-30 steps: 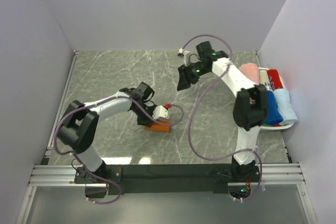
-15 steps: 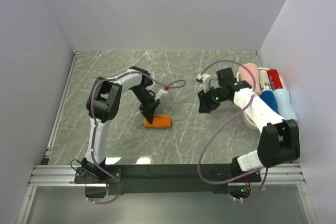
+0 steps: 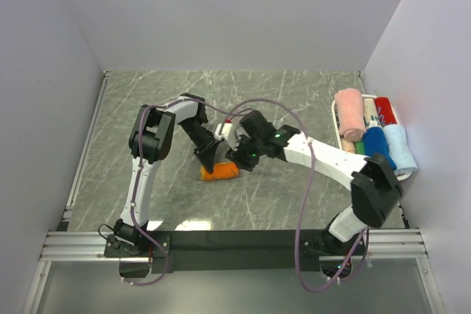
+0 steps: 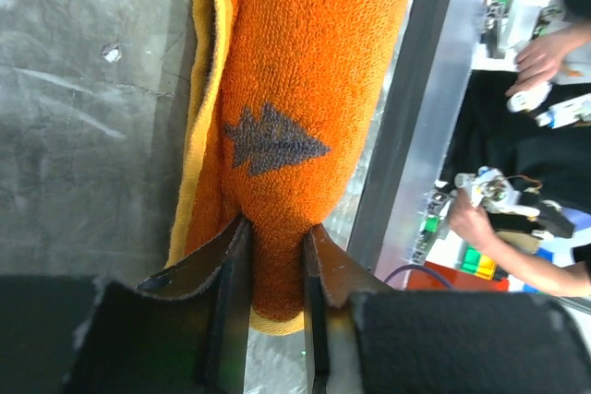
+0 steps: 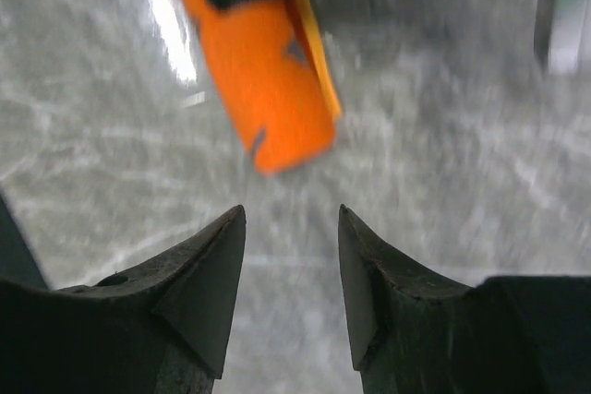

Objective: Roll the towels
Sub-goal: Roll the towel

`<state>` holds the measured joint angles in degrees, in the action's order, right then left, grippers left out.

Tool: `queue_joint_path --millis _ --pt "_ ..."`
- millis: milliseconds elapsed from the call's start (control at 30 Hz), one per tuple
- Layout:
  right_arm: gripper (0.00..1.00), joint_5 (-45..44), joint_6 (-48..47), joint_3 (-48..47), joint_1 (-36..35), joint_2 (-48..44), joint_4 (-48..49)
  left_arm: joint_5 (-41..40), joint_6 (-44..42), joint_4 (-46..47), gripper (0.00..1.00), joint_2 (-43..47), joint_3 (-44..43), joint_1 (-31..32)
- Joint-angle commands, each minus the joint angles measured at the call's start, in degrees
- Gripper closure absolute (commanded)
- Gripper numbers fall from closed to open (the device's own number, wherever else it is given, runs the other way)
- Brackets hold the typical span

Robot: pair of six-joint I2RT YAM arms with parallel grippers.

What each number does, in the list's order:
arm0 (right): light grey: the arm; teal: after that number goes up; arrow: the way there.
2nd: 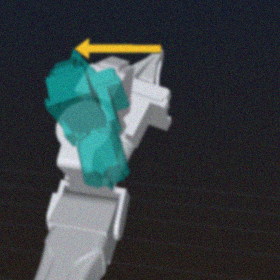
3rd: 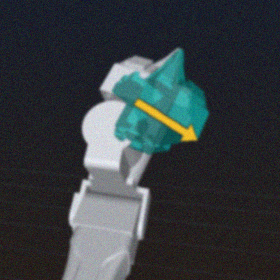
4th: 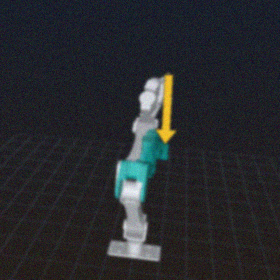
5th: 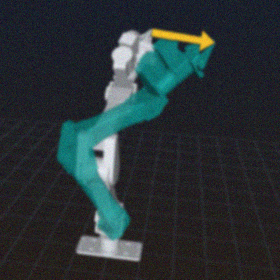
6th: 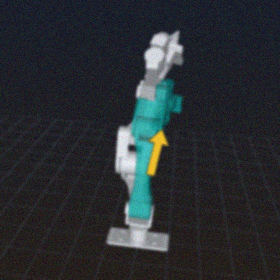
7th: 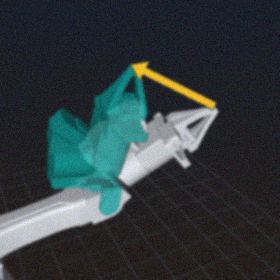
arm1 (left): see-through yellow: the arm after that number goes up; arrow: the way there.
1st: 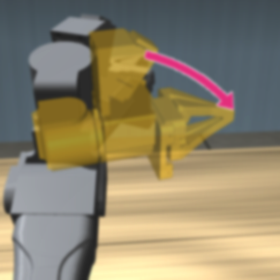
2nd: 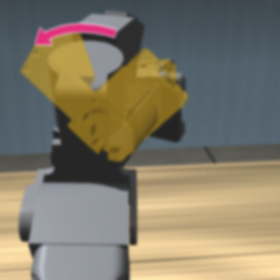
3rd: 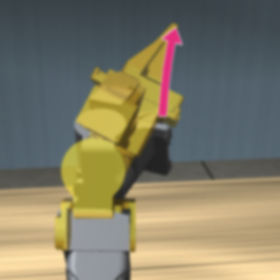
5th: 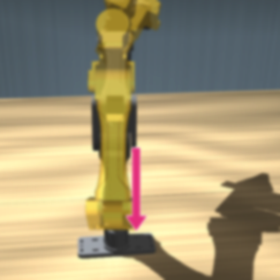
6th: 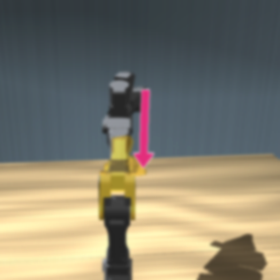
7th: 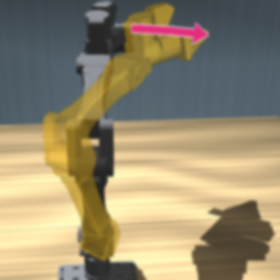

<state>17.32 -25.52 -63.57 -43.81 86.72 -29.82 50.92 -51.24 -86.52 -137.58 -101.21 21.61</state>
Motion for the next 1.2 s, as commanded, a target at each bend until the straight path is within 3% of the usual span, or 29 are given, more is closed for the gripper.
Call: queue_joint_path --millis 0,267,567,633,767,967,1067,1167 --pt "0.48 -4.3 -3.1 -4.0 -4.1 5.0 4.9 -9.0 -2.5 8.1 0.73 -4.9 0.1 -0.4" --pt "0.48 -4.0 -4.8 -9.8 -8.5 12.5 6.3 -8.4 -1.8 8.0 0.71 -5.5 -0.1 -1.4" --pt "0.47 -6.2 -8.6 -7.4 -10.3 18.5 9.4 -7.5 -1.8 8.0 0.7 -6.1 0.1 -2.4" --pt "0.5 -5.5 -9.0 -7.4 -10.3 19.6 9.3 -7.2 -1.8 8.0 0.68 -6.1 -0.2 -2.7" --pt "0.68 -2.7 -9.5 -7.8 -10.3 22.9 7.4 -5.2 -1.8 8.0 0.66 -5.2 0.0 -3.7" --pt "0.86 3.1 -10.1 -8.0 -8.9 24.3 4.0 -0.5 -0.4 7.9 0.52 -2.4 0.0 -7.5" --pt "0.9 6.3 -9.6 -10.2 -7.9 26.3 0.7 2.2 1.1 8.0 0.43 0.0 0.9 -10.3" --pt "0.91 8.4 -8.1 -12.9 -6.6 28.5 -2.0 6.8 2.2 8.0 0.43 3.4 2.8 -14.0"
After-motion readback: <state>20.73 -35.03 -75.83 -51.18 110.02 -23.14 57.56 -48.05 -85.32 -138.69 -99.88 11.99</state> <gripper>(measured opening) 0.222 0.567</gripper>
